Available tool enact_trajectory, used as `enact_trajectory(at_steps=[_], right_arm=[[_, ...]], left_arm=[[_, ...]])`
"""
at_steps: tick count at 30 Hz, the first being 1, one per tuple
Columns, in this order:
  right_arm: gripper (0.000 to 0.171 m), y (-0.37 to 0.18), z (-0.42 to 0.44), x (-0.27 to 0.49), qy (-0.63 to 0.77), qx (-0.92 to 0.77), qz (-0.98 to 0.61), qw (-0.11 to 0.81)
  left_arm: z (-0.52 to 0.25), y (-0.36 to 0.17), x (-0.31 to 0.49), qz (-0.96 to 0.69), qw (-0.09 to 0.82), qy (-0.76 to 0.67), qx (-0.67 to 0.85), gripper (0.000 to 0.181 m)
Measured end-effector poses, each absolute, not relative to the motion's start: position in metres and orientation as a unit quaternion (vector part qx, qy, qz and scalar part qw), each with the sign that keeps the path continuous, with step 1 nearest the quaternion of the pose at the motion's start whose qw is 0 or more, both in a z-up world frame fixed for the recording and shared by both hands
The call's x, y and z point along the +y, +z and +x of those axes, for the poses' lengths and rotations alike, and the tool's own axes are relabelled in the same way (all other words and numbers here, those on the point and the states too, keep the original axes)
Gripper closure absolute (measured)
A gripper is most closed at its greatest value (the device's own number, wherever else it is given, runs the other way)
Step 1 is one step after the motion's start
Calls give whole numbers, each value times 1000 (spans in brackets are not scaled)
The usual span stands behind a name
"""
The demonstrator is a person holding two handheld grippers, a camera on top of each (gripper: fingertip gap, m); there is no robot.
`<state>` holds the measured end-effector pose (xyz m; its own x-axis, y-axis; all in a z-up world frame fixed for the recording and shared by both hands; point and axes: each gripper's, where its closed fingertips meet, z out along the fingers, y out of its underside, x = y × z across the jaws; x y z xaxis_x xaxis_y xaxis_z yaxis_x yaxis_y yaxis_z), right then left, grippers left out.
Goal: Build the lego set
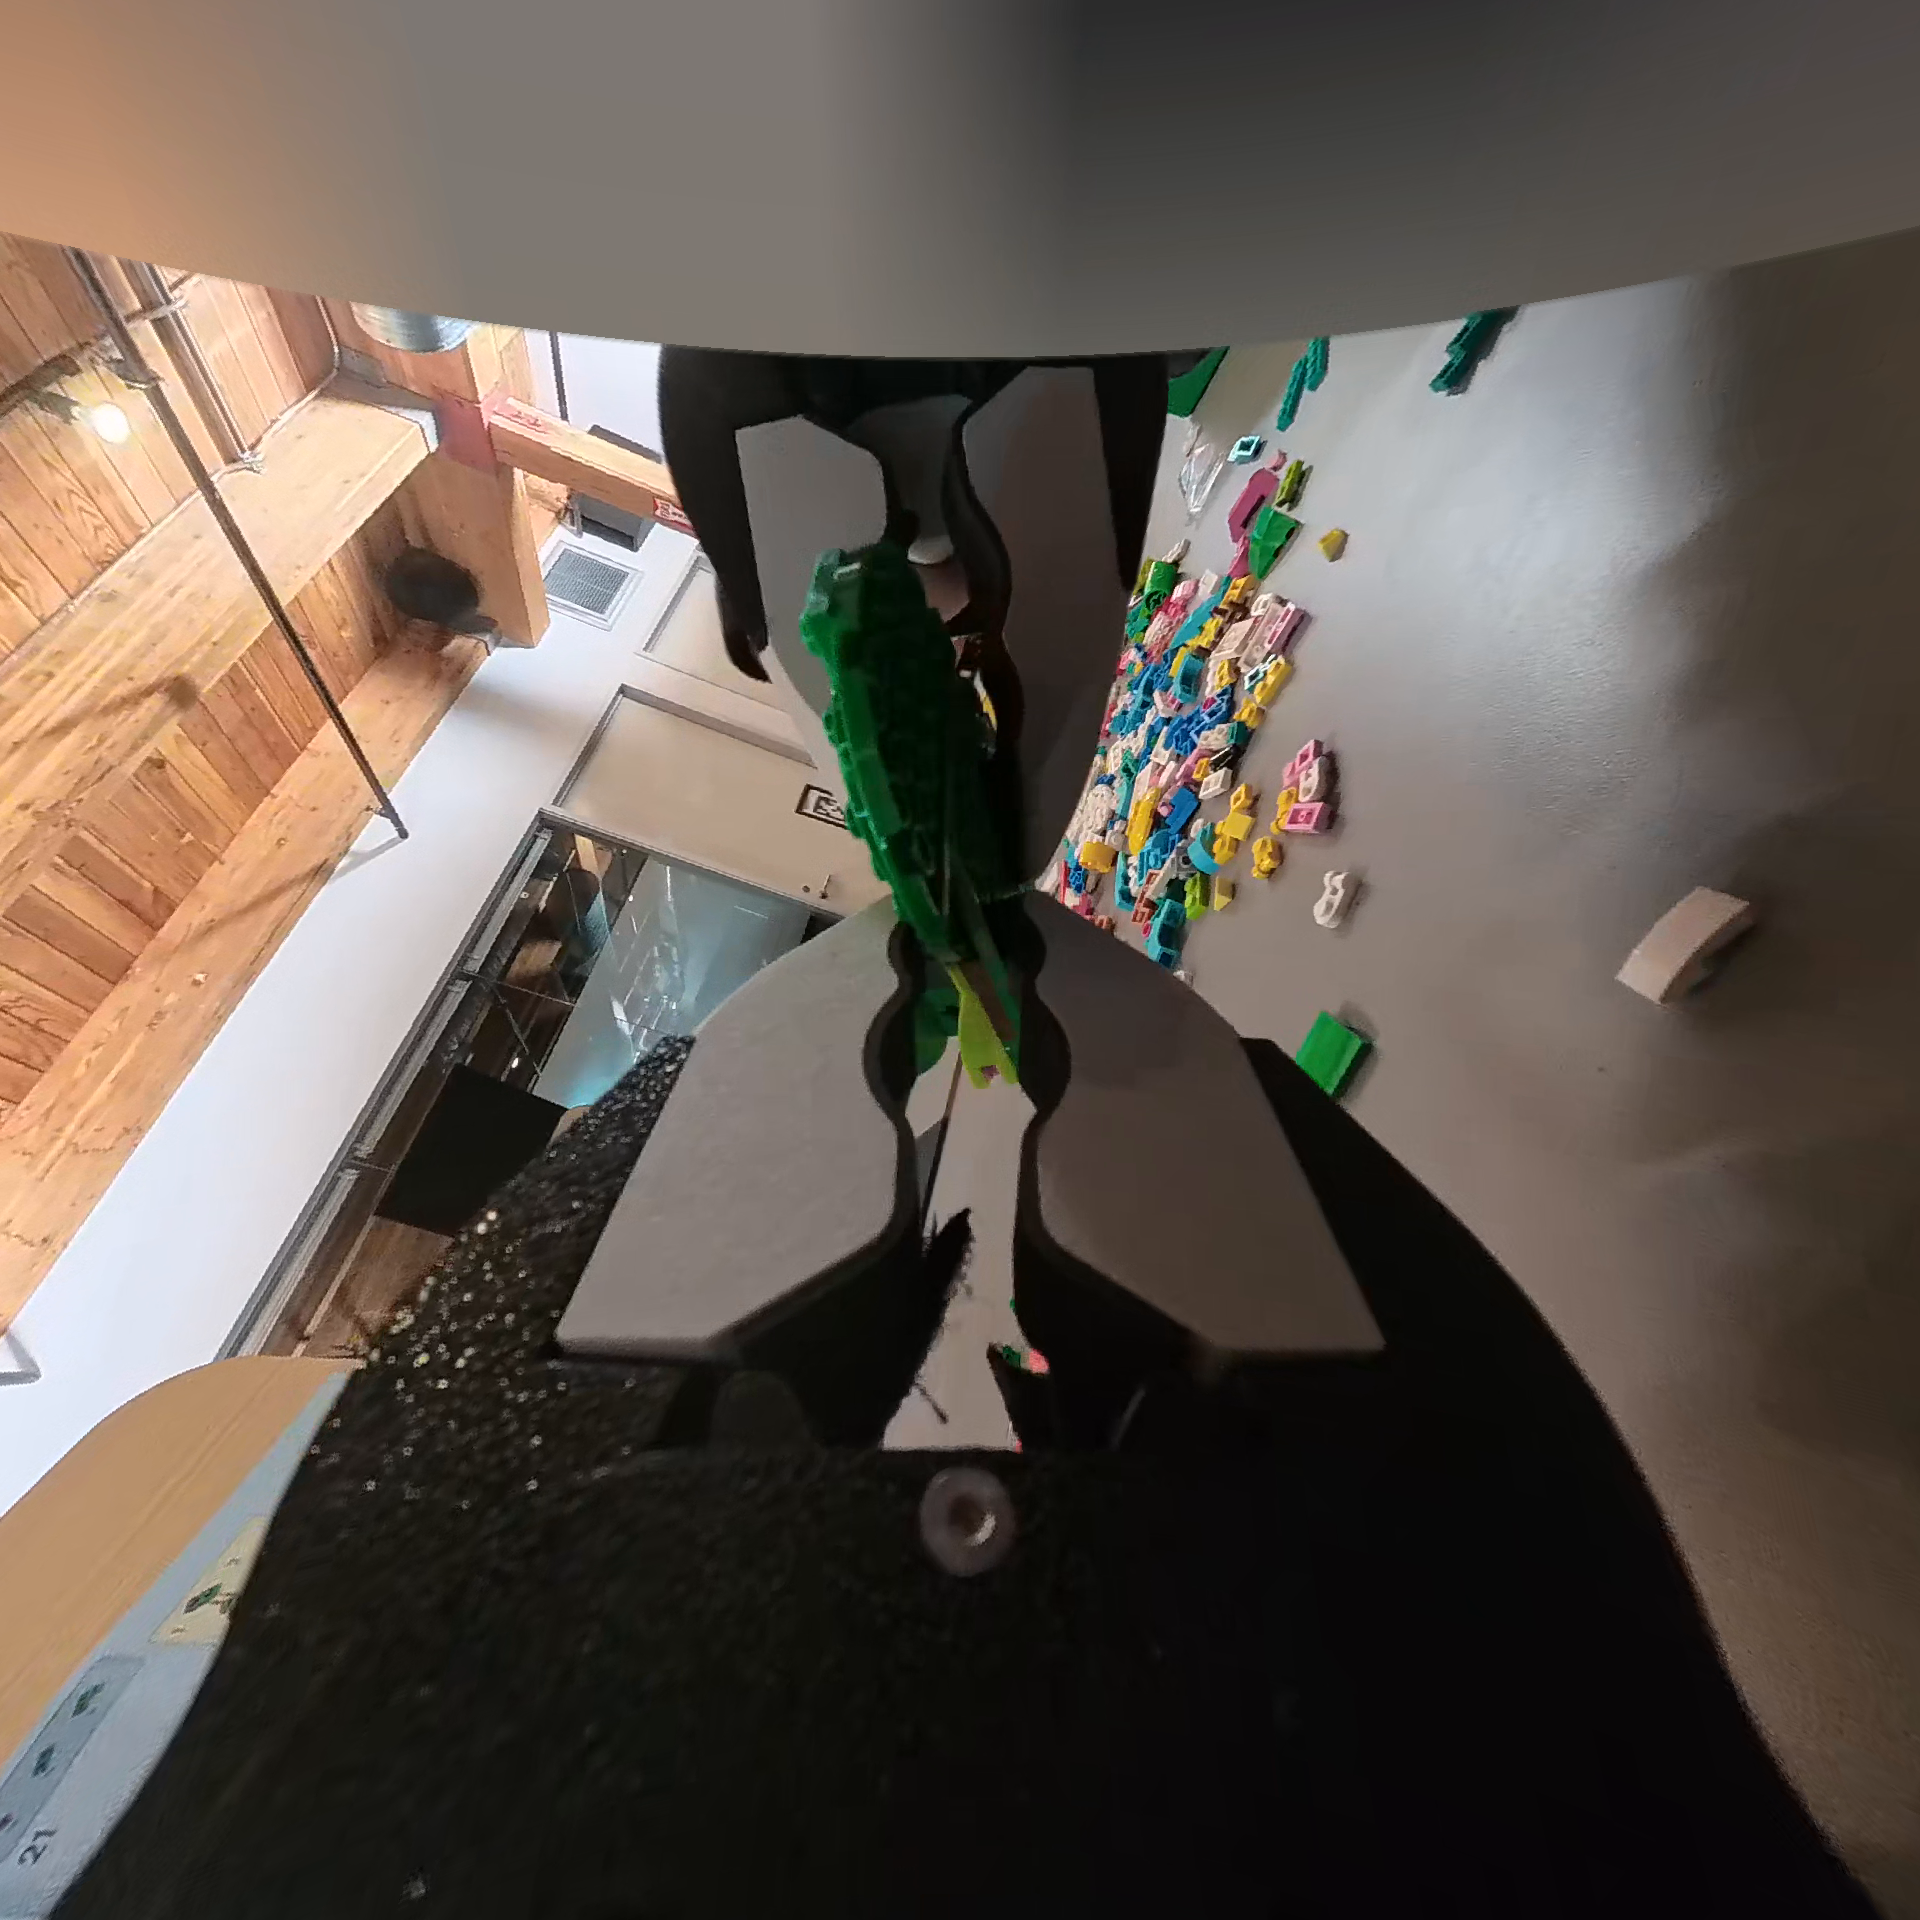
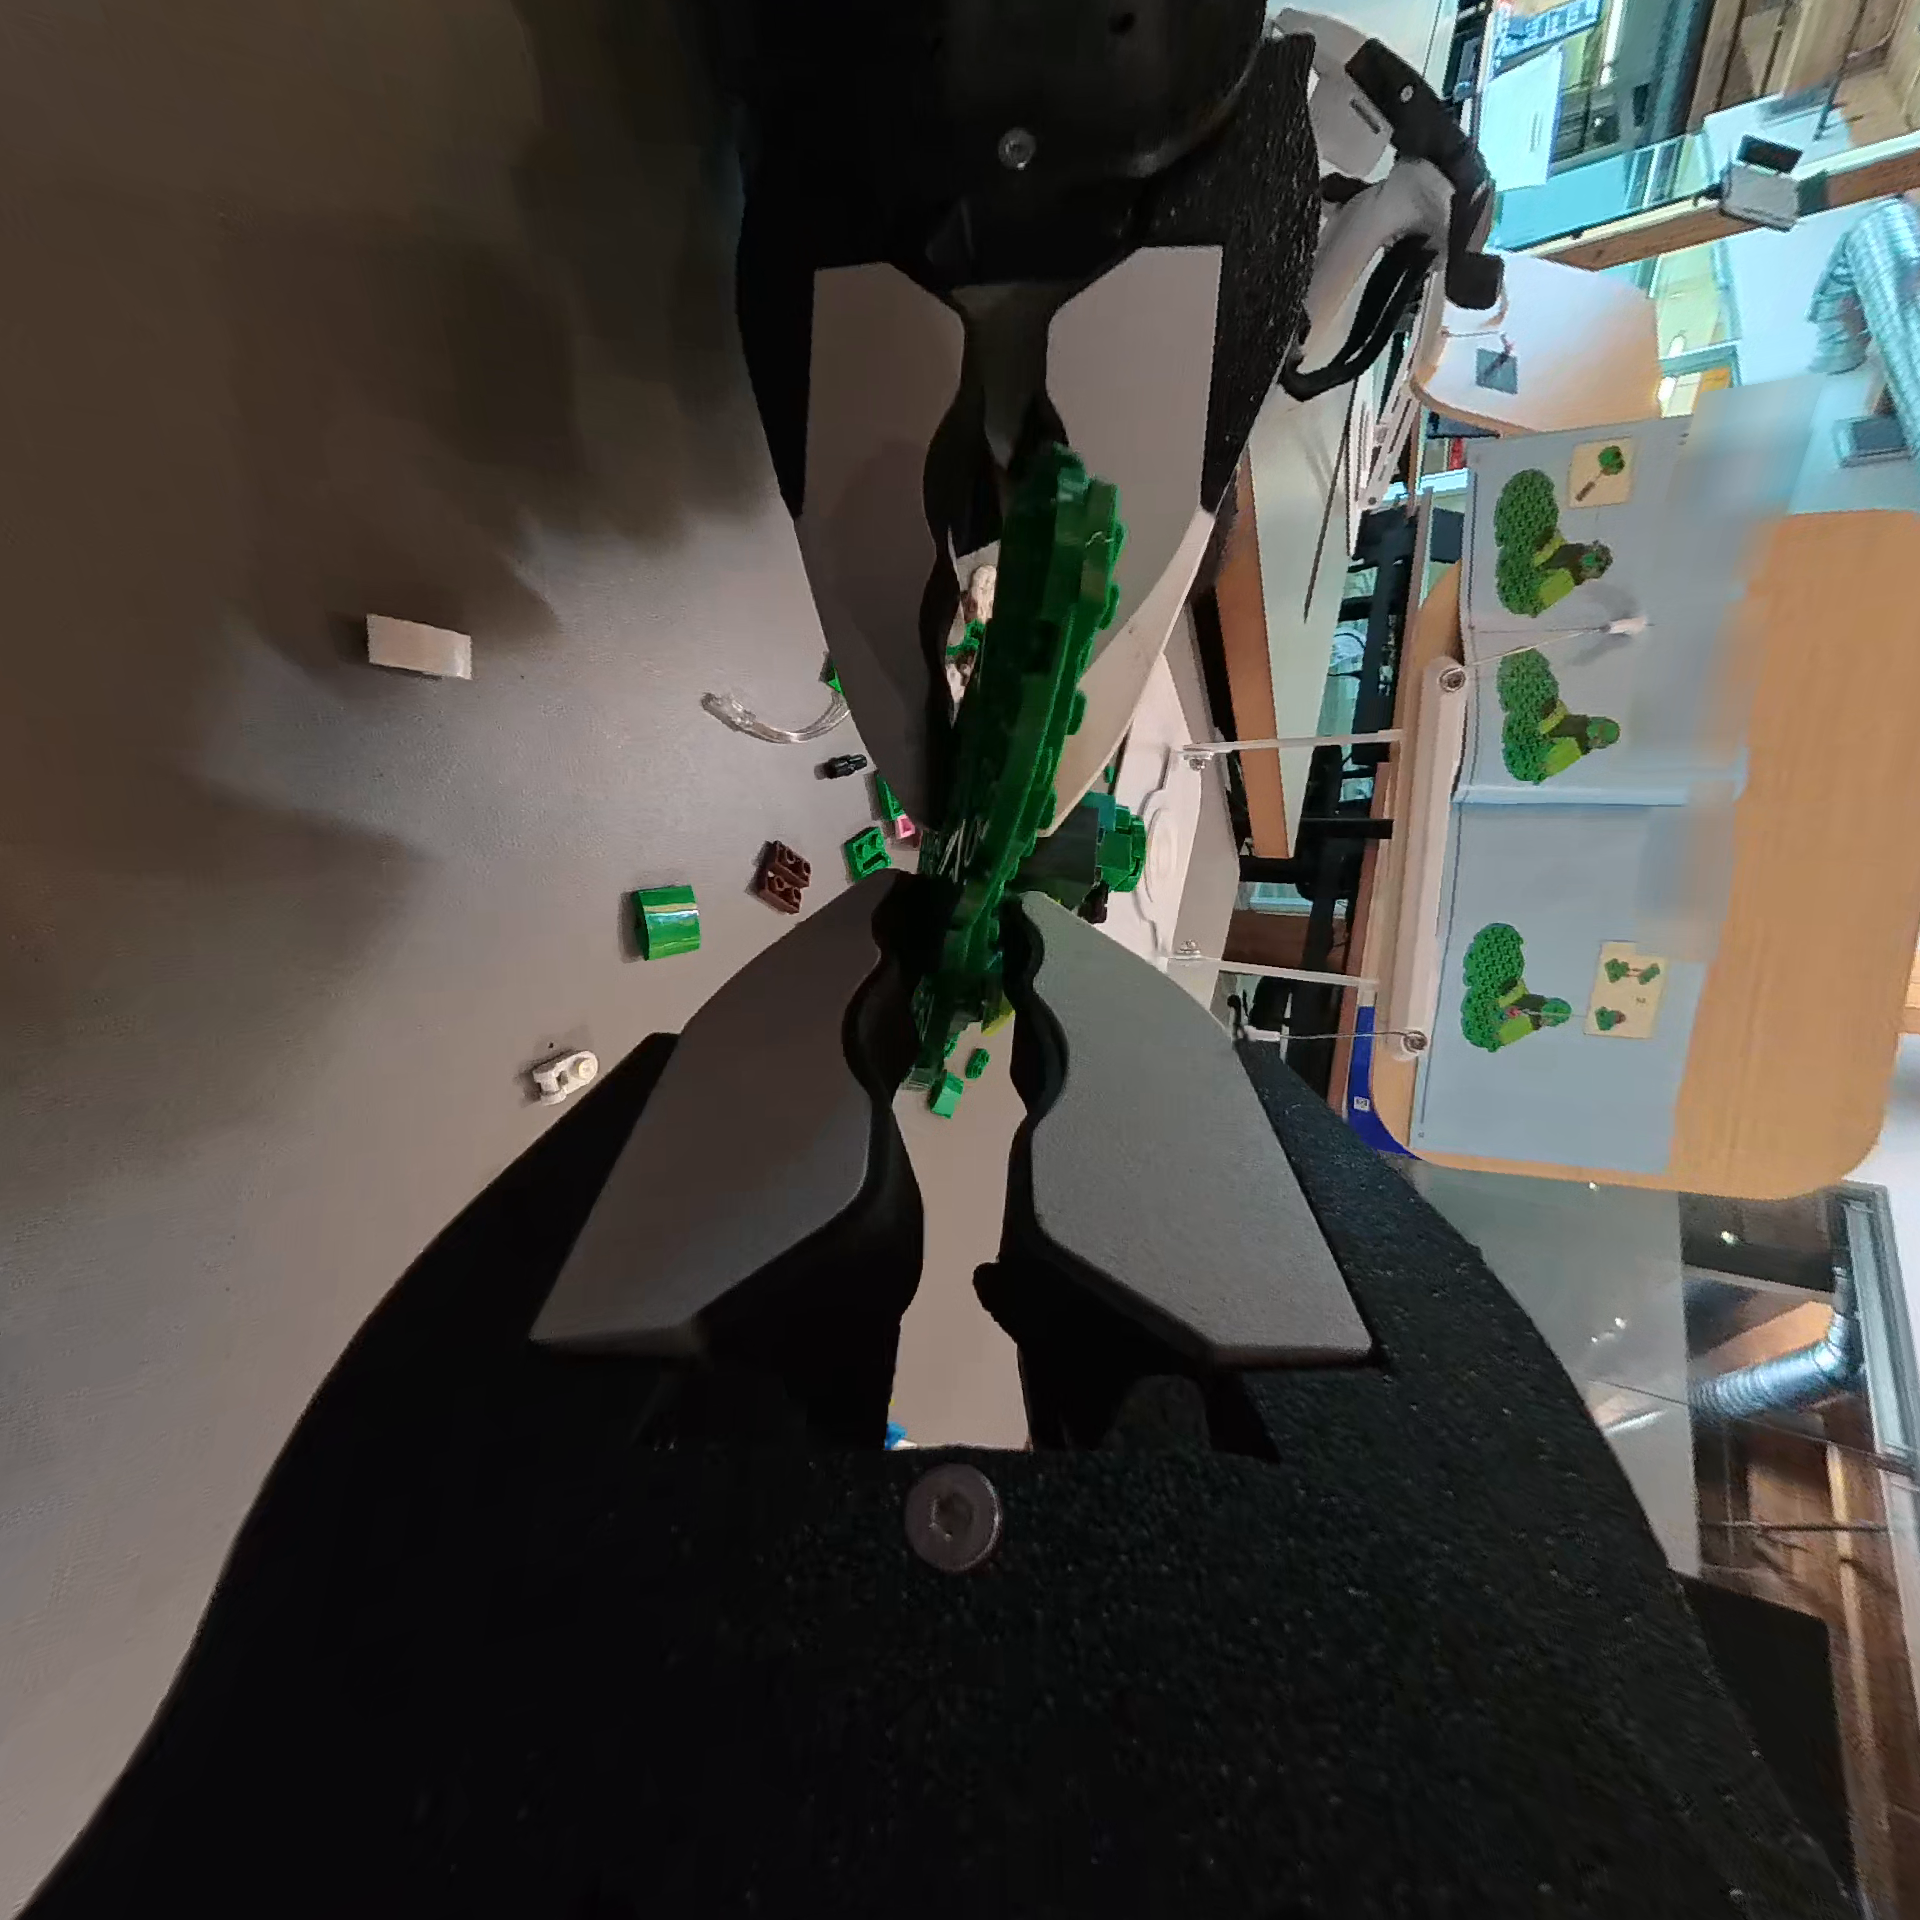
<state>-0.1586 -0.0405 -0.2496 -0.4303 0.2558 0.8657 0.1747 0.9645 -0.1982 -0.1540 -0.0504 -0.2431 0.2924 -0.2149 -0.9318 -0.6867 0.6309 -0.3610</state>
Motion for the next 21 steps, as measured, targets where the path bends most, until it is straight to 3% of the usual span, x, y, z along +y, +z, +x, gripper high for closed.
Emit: enact_trajectory(at_steps=[4,8,10,21], right_arm=[[155,-246,-161,-38,56,-834,-152,528],[130,-233,-147,-28,96,-821,-200,526],[127,-224,-135,-18,141,-792,-246,541],[140,-189,-26,94,261,-375,-467,757]], left_arm=[[-157,-241,-46,-396,705,176,561,168],[-161,-241,-45,-387,703,201,562,168],[-164,-243,-41,-389,699,213,561,168],[-147,-277,-48,-360,654,204,633,168]])
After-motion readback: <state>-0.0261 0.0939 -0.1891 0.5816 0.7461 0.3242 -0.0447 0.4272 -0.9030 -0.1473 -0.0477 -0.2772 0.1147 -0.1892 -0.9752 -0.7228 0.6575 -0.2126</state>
